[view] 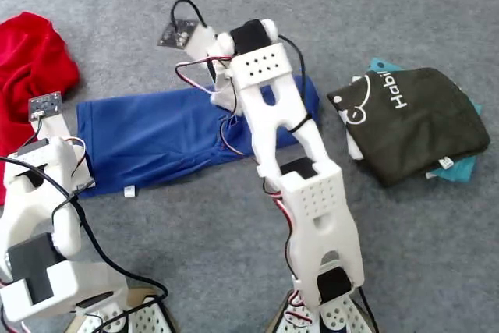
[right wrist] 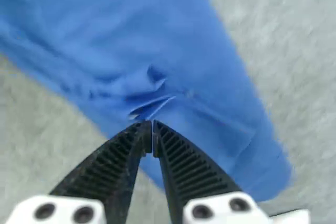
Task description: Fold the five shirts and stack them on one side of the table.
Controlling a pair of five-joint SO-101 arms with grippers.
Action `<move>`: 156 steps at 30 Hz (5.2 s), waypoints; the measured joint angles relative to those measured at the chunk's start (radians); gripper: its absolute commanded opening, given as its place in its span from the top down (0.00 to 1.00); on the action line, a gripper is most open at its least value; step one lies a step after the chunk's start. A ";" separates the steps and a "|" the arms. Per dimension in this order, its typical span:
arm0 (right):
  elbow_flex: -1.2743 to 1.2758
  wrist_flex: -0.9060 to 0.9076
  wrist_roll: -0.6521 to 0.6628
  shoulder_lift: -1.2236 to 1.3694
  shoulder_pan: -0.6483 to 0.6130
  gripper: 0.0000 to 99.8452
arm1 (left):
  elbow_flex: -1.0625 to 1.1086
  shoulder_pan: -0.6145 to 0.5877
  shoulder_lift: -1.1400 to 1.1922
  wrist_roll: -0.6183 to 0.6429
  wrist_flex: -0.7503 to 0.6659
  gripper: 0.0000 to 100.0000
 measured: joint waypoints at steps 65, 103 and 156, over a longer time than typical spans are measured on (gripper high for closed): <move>-0.368 -0.046 -0.058 0.175 0.302 0.98 | 0.000 0.003 0.000 -0.023 0.000 0.97; -0.603 -0.020 -0.296 0.041 0.451 0.98 | -0.672 0.017 0.043 0.173 0.476 0.80; -0.736 0.003 -0.114 0.009 0.727 0.98 | -1.395 0.112 0.893 0.028 0.756 0.97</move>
